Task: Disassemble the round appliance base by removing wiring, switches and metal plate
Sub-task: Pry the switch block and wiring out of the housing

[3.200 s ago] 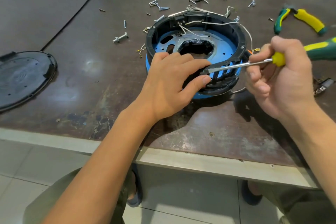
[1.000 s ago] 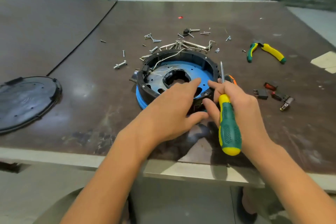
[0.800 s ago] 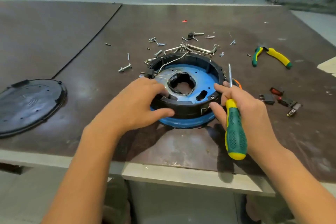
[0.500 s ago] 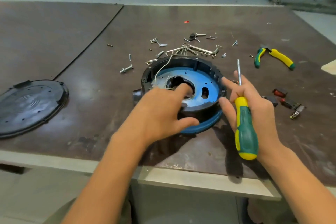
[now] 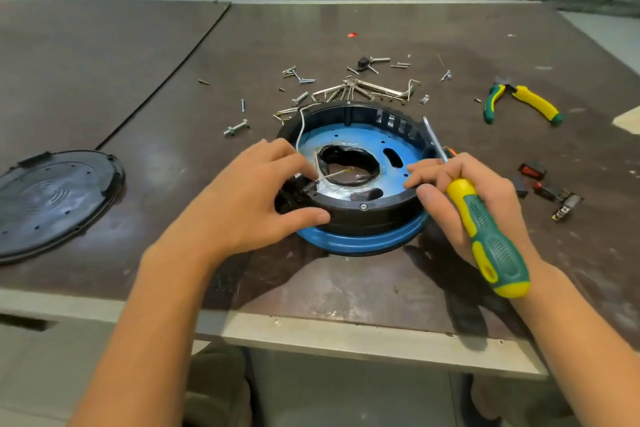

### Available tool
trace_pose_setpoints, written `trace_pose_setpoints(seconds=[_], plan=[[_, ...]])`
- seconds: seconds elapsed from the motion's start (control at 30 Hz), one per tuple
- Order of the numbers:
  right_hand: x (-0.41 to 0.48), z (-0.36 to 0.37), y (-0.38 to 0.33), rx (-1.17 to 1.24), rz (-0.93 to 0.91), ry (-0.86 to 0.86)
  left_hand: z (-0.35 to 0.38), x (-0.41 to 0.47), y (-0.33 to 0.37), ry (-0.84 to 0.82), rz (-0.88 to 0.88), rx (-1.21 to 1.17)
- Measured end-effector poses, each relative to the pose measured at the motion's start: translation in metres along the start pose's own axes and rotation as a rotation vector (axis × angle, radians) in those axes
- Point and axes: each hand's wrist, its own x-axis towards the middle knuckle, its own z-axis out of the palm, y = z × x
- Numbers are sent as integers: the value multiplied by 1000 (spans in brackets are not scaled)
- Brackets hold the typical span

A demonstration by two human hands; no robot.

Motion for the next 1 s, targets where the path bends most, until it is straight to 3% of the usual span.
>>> trace_pose_setpoints(seconds=[0.2,0.33,0.53,0.73,0.87,1.0], plan=[[-3,-9,8,-9,-105,61,21,3,24,142,50,25],[-9,-6,-1,2,-157,24,40,16,66,197,-41,92],[-8,-7,1,-60,-85,-74,30,16,72,135,-26,-166],[0,-13,17,67,14,-28,27,15,73,87,122,-78],[-5,-23,18,162,47,-23,43,15,82,264,68,-16],[-15,-43,13,358,45,52,52,17,87,237,37,164]])
